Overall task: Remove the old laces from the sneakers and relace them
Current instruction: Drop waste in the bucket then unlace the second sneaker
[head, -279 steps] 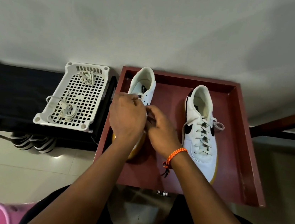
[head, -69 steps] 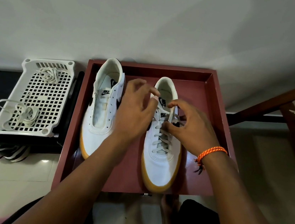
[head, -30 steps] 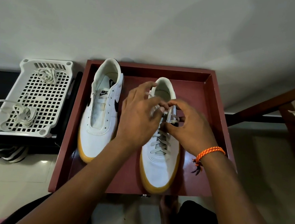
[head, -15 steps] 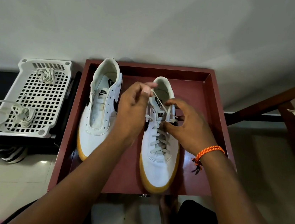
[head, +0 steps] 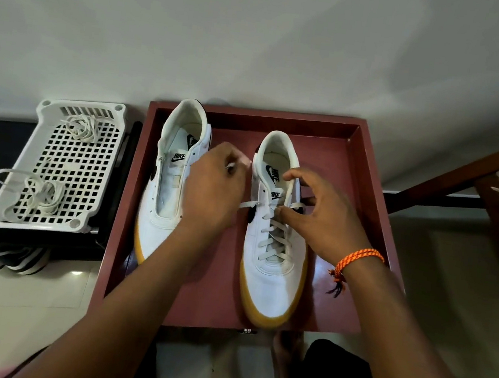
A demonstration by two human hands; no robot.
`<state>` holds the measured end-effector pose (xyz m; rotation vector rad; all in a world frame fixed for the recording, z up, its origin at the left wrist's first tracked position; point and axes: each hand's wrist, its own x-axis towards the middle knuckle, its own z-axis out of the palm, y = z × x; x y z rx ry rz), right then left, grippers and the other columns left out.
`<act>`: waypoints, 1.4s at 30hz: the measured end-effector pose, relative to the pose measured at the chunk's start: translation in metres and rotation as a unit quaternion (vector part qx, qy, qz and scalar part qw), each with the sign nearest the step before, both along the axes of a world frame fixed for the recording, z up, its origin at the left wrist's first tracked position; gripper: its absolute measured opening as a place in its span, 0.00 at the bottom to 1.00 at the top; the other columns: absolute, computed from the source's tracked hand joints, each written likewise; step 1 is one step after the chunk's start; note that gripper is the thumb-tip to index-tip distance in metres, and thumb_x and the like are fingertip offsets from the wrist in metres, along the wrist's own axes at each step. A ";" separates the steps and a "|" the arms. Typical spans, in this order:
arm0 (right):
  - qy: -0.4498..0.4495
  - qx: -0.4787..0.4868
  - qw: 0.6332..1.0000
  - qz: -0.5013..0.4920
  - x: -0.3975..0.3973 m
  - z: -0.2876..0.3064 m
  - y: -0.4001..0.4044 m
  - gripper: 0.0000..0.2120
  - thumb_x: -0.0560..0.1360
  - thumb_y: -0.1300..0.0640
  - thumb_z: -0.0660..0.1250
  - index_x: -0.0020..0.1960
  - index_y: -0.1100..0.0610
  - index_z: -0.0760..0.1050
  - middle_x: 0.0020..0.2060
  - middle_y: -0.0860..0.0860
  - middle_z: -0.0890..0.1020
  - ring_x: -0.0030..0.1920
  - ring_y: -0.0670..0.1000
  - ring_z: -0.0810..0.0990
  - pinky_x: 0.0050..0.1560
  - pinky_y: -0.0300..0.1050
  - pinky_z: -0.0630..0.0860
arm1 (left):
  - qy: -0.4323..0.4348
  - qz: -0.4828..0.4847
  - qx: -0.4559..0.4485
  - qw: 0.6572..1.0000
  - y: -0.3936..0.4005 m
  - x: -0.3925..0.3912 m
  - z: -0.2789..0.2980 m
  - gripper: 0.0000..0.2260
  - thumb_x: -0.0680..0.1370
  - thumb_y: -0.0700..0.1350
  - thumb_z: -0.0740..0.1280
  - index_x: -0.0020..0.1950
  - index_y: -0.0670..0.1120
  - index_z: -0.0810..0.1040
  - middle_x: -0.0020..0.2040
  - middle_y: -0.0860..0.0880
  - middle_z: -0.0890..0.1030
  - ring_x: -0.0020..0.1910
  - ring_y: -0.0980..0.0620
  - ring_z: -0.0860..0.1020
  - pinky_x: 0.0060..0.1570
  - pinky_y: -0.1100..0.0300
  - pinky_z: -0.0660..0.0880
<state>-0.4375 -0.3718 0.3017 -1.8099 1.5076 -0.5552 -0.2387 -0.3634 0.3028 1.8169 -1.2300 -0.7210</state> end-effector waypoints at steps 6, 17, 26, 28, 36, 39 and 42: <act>0.017 -0.021 0.999 0.019 0.003 0.000 0.002 0.18 0.78 0.52 0.74 0.67 0.42 0.79 0.64 0.46 0.78 0.64 0.47 0.76 0.60 0.40 0.70 | -0.118 -0.079 -0.043 0.989 0.003 -0.005 -0.005 0.17 0.81 0.49 0.70 0.70 0.59 0.76 0.64 0.48 0.73 0.64 0.47 0.75 0.64 0.49 0.75; 0.015 -0.036 0.999 0.002 0.010 0.007 0.003 0.11 0.80 0.58 0.64 0.57 0.45 0.80 0.47 0.45 0.82 0.44 0.47 0.82 0.43 0.51 0.82 | -0.060 -0.180 -0.007 0.982 0.004 0.003 -0.001 0.12 0.79 0.43 0.69 0.58 0.56 0.84 0.36 0.52 0.80 0.35 0.54 0.79 0.41 0.54 0.80; -0.007 -0.039 0.999 -0.010 0.012 0.006 0.004 0.12 0.80 0.60 0.65 0.55 0.45 0.83 0.61 0.47 0.82 0.60 0.50 0.81 0.58 0.49 0.79 | -0.004 -0.220 0.004 0.975 0.003 0.013 -0.003 0.09 0.85 0.43 0.65 0.53 0.52 0.85 0.46 0.53 0.86 0.45 0.55 0.84 0.52 0.53 0.82; 0.032 -0.049 0.998 -0.019 0.018 0.006 0.005 0.10 0.80 0.57 0.68 0.51 0.44 0.85 0.78 0.50 0.70 0.77 0.53 0.68 0.70 0.51 0.71 | -0.003 -0.228 0.000 0.974 0.003 0.015 -0.003 0.10 0.86 0.44 0.64 0.54 0.52 0.85 0.45 0.53 0.86 0.44 0.56 0.83 0.49 0.58 0.80; 0.149 -0.083 0.984 0.046 0.036 0.007 0.017 0.06 0.80 0.53 0.67 0.46 0.47 0.80 0.83 0.43 0.57 0.82 0.51 0.51 0.71 0.60 0.56 | 0.053 -0.242 0.008 0.969 0.004 0.017 -0.008 0.05 0.85 0.48 0.68 0.56 0.52 0.83 0.42 0.47 0.85 0.39 0.49 0.85 0.46 0.58 0.83; 0.131 -0.097 0.985 0.051 0.034 0.007 0.016 0.07 0.80 0.54 0.67 0.43 0.46 0.77 0.78 0.42 0.65 0.77 0.50 0.59 0.65 0.55 0.60 | 0.083 -0.244 0.020 0.966 0.002 0.019 -0.009 0.05 0.85 0.47 0.68 0.56 0.51 0.84 0.42 0.47 0.86 0.38 0.48 0.86 0.47 0.50 0.85; 0.111 -0.121 0.986 0.041 0.031 0.006 0.012 0.08 0.75 0.50 0.66 0.39 0.48 0.78 0.71 0.41 0.71 0.69 0.51 0.66 0.60 0.50 0.62 | 0.106 -0.247 0.027 0.963 0.001 0.021 -0.010 0.04 0.85 0.47 0.69 0.56 0.51 0.84 0.41 0.47 0.86 0.36 0.47 0.85 0.48 0.42 0.85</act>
